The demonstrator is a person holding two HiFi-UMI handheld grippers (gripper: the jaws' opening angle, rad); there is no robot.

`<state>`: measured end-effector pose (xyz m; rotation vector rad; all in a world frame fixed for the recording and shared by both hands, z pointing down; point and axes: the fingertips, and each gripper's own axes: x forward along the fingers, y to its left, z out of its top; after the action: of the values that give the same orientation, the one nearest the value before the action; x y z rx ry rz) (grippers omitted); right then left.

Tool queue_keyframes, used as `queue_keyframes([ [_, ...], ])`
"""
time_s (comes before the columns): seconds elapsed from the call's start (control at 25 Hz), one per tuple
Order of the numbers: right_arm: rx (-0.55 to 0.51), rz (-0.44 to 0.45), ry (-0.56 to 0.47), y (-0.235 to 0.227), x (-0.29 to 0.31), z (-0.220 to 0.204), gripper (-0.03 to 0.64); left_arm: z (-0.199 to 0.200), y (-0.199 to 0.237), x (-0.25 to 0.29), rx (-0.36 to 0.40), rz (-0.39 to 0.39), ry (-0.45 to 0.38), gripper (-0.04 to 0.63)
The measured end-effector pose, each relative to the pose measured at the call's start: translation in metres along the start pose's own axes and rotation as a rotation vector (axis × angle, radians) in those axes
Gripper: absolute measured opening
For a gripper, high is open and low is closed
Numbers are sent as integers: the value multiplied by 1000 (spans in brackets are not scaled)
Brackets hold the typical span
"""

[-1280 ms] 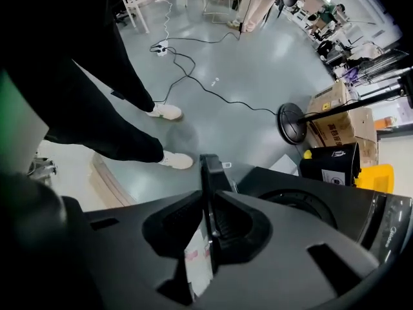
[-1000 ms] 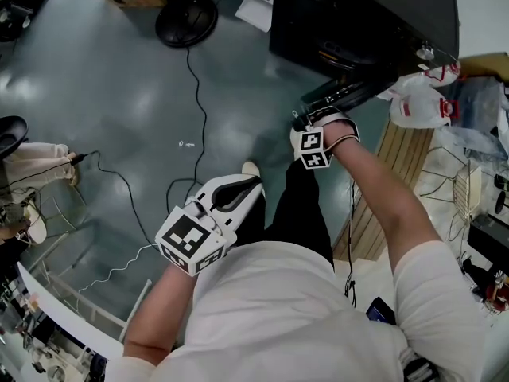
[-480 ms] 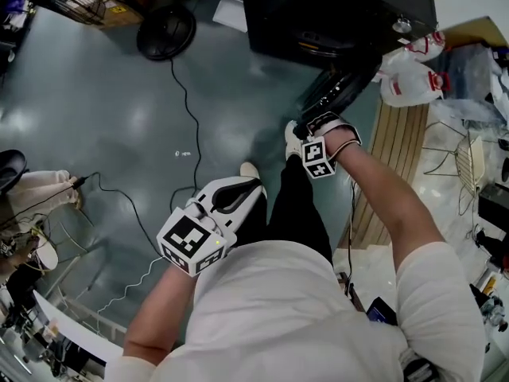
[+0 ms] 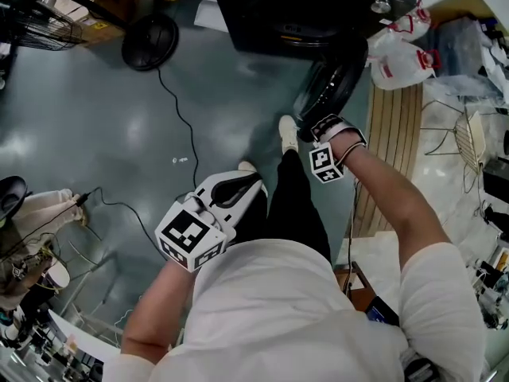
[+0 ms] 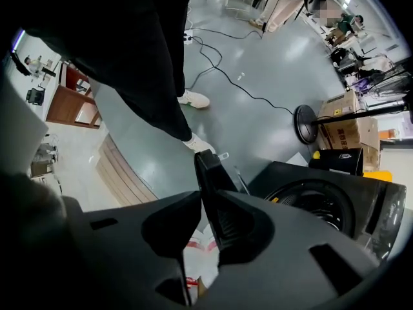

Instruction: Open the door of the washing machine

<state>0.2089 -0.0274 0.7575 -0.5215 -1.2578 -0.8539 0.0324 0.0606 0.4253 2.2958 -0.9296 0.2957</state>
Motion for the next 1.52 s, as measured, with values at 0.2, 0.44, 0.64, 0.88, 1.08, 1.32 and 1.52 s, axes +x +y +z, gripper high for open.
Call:
queue_keyframes([
  [0.2, -4, -6, 15, 19, 1, -9, 86, 3, -4, 9, 13, -26, 19, 25],
  [0.44, -11, 14, 31, 42, 4, -20, 86, 8, -6, 18, 25, -47, 28, 25],
  [0.64, -24, 40, 50, 63, 5, -32, 86, 11, -9, 23, 37, -57, 41, 25],
  [0.88, -33, 58, 57, 86, 5, -46, 86, 13, -14, 32, 47, -77, 58, 25],
  [1.08, -28, 66, 50, 102, 8, -54, 86, 10, -19, 43, 60, -103, 86, 25],
  [1.32, 13, 93, 50, 121, 10, -66, 83, 14, -22, 56, 71, -129, 109, 25],
  [1.52, 37, 112, 54, 136, 12, -78, 78, 17, -25, 68, 77, -149, 125, 25],
])
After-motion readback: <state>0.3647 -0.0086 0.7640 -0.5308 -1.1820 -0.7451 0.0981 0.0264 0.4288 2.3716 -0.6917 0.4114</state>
